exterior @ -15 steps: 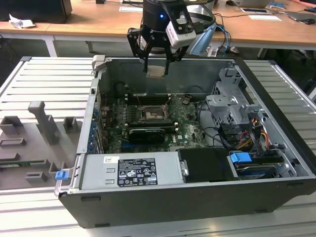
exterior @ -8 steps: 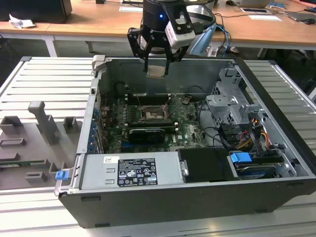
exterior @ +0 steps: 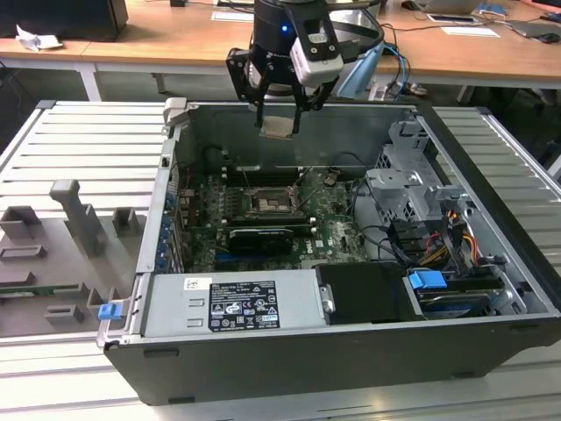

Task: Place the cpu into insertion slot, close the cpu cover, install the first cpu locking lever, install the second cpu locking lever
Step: 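Place the cpu into insertion slot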

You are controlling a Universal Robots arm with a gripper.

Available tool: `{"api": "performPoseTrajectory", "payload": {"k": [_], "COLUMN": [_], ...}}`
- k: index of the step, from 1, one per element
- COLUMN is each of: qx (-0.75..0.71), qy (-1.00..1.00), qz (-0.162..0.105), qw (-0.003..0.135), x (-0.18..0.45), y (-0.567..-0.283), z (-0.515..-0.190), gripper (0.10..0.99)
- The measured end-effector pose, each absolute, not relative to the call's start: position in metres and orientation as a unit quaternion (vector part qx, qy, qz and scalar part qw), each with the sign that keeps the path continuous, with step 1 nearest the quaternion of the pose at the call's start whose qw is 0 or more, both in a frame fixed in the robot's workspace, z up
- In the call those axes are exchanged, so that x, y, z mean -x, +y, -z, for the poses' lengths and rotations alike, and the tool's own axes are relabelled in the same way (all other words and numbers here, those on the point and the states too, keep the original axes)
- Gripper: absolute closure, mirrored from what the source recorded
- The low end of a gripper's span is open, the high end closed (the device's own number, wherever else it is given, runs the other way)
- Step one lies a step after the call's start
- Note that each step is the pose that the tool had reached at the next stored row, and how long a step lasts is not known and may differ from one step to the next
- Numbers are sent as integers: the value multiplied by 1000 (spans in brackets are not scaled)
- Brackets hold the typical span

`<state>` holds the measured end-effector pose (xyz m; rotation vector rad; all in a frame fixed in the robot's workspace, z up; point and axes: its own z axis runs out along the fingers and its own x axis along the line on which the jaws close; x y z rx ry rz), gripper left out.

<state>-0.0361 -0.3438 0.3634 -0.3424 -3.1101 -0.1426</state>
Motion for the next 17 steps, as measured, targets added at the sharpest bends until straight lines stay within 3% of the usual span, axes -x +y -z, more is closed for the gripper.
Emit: {"api": "performPoseTrajectory", "payload": {"k": [17], "qx": [162], "qy": [-986], "qz": [46], "qw": [2], "x": [36], "y": [-344], "z": [-363], "gripper": [545]}}
